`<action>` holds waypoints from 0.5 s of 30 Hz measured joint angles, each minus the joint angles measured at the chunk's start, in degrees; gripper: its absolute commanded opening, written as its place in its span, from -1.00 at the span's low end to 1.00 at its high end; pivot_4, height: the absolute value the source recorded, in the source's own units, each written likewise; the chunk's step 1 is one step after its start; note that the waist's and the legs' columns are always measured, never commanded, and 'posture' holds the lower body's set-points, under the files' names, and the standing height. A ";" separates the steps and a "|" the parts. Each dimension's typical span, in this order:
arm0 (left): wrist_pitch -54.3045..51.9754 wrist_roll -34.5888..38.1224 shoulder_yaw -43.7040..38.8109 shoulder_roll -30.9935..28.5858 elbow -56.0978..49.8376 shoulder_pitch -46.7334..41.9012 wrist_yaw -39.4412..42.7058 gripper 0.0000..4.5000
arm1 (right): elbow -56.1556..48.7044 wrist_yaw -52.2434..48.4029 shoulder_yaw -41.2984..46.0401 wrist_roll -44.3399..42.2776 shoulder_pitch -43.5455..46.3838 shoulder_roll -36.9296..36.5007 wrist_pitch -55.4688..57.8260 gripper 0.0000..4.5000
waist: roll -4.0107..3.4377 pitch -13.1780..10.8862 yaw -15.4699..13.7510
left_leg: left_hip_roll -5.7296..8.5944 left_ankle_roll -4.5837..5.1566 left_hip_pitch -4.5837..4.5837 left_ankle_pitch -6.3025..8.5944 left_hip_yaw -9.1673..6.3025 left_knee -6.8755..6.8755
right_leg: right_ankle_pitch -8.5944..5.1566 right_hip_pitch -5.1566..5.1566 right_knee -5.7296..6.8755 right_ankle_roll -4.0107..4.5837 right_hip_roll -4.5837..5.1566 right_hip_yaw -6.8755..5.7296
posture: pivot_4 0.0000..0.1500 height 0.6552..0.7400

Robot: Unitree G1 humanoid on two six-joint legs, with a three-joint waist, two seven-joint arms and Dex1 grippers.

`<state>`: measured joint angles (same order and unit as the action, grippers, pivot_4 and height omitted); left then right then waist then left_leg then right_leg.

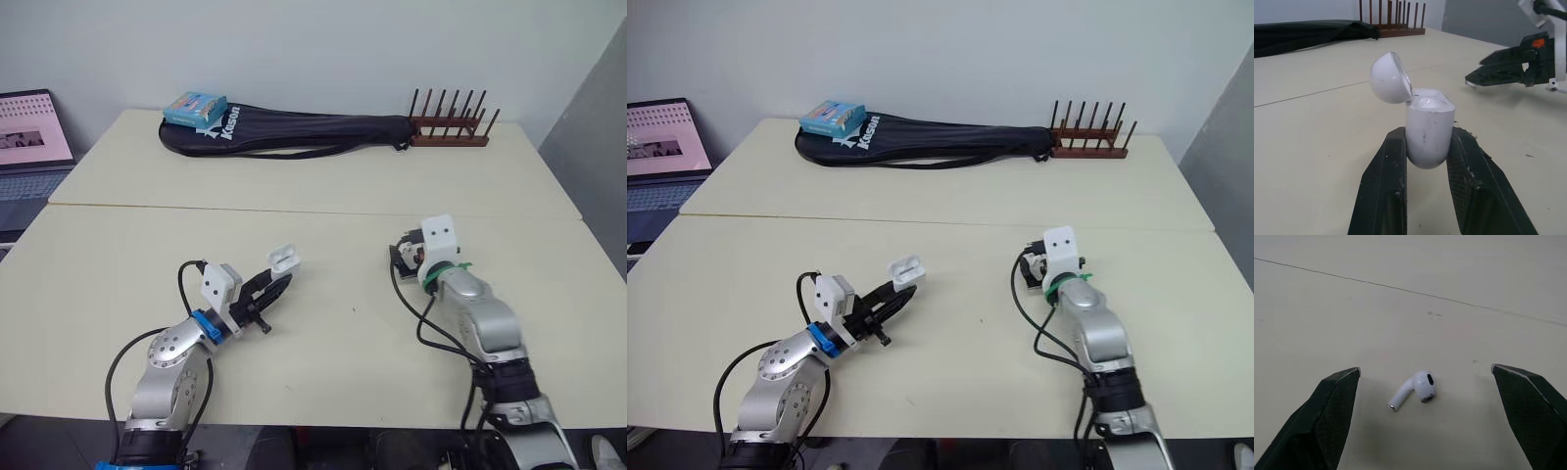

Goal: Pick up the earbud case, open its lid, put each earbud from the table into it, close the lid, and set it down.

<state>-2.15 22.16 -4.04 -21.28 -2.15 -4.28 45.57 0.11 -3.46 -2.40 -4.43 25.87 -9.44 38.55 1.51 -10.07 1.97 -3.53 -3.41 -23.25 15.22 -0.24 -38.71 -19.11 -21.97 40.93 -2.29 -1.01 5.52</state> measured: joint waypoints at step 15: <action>-1.09 -0.28 0.30 0.01 -0.60 0.19 -1.33 -0.67 | 4.36 4.48 1.35 1.02 1.06 4.44 -3.42 -0.43 | -0.01 0.01 -0.16 | 0.01 0.00 -0.29 0.00 -0.04 -0.04 | 0.02 -0.25 0.05 0.00 0.03 -0.04 | 1.00 0.26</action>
<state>-3.23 21.88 -3.75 -21.27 -2.75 -4.09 44.24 4.47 1.02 -1.06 -3.42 26.93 -5.00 35.13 1.51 -10.06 1.81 -3.52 -3.41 -23.54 15.22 -0.28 -38.75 -19.09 -22.22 40.98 -2.28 -0.98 5.48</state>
